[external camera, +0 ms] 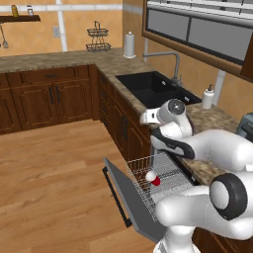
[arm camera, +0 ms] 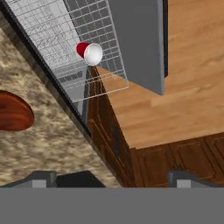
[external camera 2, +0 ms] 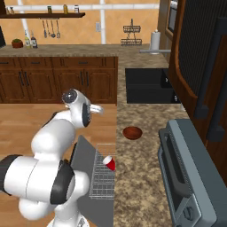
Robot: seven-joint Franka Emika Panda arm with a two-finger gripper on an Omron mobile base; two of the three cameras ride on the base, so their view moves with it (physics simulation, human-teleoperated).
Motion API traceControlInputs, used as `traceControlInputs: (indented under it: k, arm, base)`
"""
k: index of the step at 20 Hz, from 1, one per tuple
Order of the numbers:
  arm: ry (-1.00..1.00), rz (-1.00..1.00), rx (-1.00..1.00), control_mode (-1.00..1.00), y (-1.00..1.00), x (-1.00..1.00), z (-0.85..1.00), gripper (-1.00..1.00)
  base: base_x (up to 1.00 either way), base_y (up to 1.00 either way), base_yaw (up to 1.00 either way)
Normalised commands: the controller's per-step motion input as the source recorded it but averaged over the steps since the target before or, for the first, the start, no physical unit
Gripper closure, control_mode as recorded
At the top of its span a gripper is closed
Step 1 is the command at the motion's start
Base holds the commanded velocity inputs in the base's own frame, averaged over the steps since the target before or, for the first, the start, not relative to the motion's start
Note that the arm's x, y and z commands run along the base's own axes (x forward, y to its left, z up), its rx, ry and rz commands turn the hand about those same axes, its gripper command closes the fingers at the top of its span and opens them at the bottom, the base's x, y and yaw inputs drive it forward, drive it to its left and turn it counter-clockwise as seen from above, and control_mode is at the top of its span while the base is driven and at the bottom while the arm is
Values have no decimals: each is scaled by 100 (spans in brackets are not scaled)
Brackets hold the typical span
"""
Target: Pick up the cup and bowl from the counter, place them in the dishwasher, and close the dishwasher door.
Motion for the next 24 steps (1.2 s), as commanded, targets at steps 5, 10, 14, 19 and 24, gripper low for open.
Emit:
traceControlInputs:
  k: [5, 10, 14, 19, 24]
  arm:
    - [46, 0, -26, -100, -7, 24, -37, -100]
    - [45, 1, -21, -100, -49, 24, -54, -100]
    - [18, 1, -4, -100, -64, 10, -57, -100]
    - [10, 1, 0, -100, -53, 28, -46, -100]
    - [8, 4, 0, -100, -44, 46, -49, -100]
  base:
    - [0, 0, 0]
    - [0, 0, 0]
    - [0, 0, 0]
    - [0, 0, 0]
    - [0, 0, 0]
